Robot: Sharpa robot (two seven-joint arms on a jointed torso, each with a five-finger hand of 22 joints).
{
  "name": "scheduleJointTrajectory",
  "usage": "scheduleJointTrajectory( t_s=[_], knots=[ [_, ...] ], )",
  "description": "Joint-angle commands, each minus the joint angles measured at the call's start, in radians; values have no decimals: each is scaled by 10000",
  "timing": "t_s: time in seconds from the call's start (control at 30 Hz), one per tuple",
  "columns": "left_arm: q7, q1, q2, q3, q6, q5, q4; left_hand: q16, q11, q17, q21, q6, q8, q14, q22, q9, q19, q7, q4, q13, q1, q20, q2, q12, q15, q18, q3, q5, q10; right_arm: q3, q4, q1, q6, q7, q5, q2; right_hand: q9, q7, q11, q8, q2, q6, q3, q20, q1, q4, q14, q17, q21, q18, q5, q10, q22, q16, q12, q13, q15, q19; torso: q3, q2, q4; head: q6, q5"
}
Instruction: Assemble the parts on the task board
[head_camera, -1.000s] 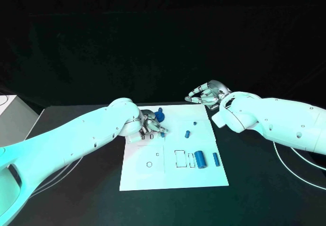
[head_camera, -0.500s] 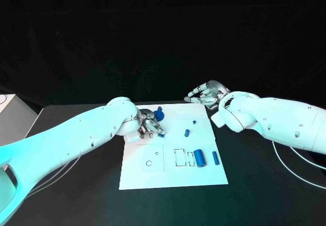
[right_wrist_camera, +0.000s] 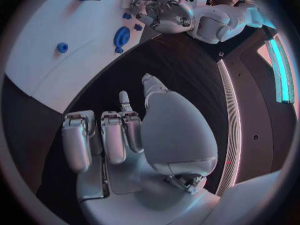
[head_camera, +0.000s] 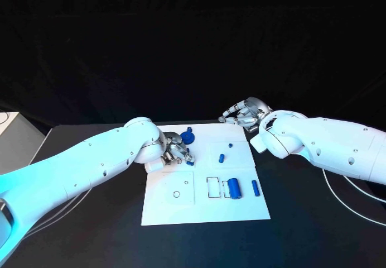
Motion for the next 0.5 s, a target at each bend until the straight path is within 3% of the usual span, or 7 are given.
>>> scheduleJointTrajectory(
  t_s=[0.03,0.1,0.17,0.27,0.5],
  knots=[
    [9,-2,-178,27,16,374,242,37,-55,2634,25,197,192,1073,33,1446,30,-60,-1185,73,-123,-17,82,-22,-49,-121,1312,194,118,4,-27,-12,107,15,-81,-10,14,-7,0,46,42,-57,48,44,-38,14,795,1562,-60,-37,54,524,2263,-56,-40,2184,12,919,14,-22,9,17,3],
    [2,0,-333,59,-49,398,398,37,-91,2634,36,259,248,1073,65,1576,47,-96,-1202,93,-240,-41,45,-22,-78,-126,1394,385,150,4,-38,-16,107,16,-81,-21,14,-7,0,46,42,-57,48,44,-38,14,795,1562,-60,-37,54,524,2263,-56,-40,2184,12,919,19,-23,15,35,8],
    [-3,2,-515,96,-118,415,570,37,-154,2634,36,400,351,1073,71,1779,54,-171,-1217,145,-440,-83,-31,-10,-135,-126,1474,817,216,4,-53,-18,106,16,-81,-39,14,-7,0,46,42,-57,48,44,-38,14,795,1562,-60,-37,54,524,2263,-56,-40,2184,12,919,29,-41,27,17,4],
    [4,4,-785,131,-274,424,810,37,-208,2634,33,496,399,1073,74,1924,58,-226,-1247,192,-570,-122,-66,1,-182,-126,1532,1058,271,3,-78,-20,94,17,-82,-67,14,-7,0,46,42,-57,48,44,-38,14,795,1562,-60,-37,54,524,2263,-56,-40,2184,12,919,46,-67,53,-3,11],
    [37,3,-1218,148,-644,373,1192,37,-324,2634,58,756,411,1073,159,2236,112,-350,-1313,332,-852,-215,-141,45,-286,-142,1535,1727,430,2,-110,-22,82,25,-114,-115,14,-7,0,46,42,-57,48,44,-38,14,795,1562,-60,-37,54,524,2263,-56,-40,2184,12,919,40,-98,99,-76,11]
  ],
)
